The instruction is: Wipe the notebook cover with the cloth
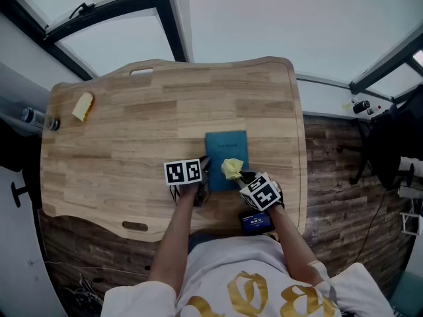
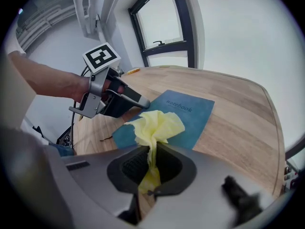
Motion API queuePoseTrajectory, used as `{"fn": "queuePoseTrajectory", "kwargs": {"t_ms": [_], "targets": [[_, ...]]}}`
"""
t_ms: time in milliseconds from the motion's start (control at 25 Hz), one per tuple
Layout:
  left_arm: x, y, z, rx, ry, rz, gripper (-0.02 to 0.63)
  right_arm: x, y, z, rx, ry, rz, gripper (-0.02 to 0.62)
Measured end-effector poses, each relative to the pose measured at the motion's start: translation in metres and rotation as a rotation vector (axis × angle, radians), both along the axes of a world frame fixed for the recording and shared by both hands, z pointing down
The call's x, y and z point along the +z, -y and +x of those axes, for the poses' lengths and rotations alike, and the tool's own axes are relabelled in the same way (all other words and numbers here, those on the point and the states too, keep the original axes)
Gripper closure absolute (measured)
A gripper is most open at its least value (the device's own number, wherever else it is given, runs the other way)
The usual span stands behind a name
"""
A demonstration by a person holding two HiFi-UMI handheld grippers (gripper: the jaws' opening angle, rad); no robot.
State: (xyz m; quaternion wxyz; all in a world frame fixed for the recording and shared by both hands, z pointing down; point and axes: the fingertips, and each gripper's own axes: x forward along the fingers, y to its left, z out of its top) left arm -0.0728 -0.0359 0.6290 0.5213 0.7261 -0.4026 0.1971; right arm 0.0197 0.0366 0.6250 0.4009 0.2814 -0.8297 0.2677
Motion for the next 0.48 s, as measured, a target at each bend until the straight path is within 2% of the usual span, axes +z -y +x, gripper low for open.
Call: {"fn": "queuePoseTrajectory", "kwargs": {"t_ms": [480], "targets": [[-0.001, 0.000, 0.000, 0.000, -0.004, -0.004, 0.551, -0.001, 0.033, 0.003, 0.009, -0.064, 0.119, 0.558]]}}
